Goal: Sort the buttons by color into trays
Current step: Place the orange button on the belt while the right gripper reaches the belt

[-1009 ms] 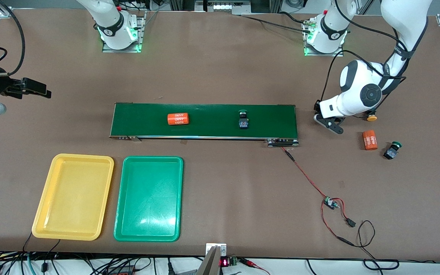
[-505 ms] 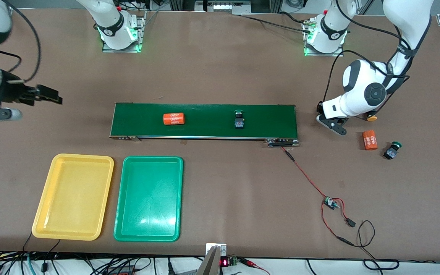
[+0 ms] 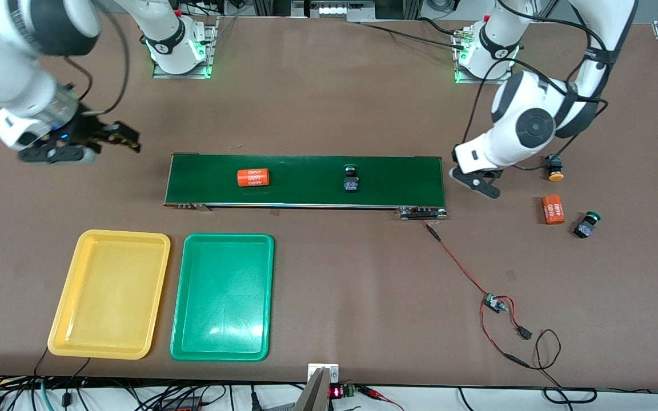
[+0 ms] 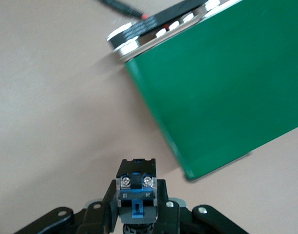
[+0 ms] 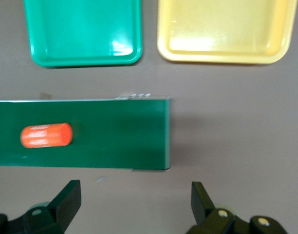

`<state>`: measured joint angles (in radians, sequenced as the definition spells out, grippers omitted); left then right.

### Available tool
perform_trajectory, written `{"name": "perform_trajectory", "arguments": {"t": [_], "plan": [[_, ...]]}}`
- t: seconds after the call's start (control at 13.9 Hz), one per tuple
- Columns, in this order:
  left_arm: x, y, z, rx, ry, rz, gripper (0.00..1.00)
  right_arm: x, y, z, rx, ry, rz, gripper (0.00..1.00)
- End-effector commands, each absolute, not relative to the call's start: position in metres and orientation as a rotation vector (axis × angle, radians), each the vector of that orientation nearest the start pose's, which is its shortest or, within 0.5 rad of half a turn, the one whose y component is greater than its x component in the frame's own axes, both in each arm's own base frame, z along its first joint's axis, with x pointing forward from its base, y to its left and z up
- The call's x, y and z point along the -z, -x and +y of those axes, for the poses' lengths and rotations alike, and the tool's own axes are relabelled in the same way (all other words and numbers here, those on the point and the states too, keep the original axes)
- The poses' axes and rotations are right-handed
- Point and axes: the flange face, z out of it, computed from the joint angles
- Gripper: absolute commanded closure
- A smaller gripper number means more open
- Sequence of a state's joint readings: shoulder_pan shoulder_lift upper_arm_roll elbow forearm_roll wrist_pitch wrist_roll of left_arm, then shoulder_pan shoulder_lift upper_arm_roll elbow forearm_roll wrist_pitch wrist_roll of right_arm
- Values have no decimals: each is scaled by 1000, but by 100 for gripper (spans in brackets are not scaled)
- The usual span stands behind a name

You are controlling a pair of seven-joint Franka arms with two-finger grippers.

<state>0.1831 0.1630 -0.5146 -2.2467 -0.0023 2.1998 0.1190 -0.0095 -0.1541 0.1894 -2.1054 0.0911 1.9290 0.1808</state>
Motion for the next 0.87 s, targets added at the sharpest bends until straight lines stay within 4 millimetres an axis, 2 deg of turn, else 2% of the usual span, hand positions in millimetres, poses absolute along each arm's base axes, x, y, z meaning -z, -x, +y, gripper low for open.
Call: {"name": "perform_trajectory", "arguments": {"t": [0.0,0.14,0.36,0.58,0.79], "plan": [[-295,-488,-192,-316,3123,607,98,-477,-473,156,1,3119,130,0],[-296,-493,-209,-311,3144,538,98,-465,-462,186,25,3128,101,0],[-287,-503,-234,-330,3175,483,98,-448,-456,210,31,3125,136,0],[-278,-514,-258,-346,3205,444,98,-423,-471,232,30,3077,190,0],[-270,-522,-265,-355,3220,439,98,-404,-477,243,35,3050,173,0]]}}
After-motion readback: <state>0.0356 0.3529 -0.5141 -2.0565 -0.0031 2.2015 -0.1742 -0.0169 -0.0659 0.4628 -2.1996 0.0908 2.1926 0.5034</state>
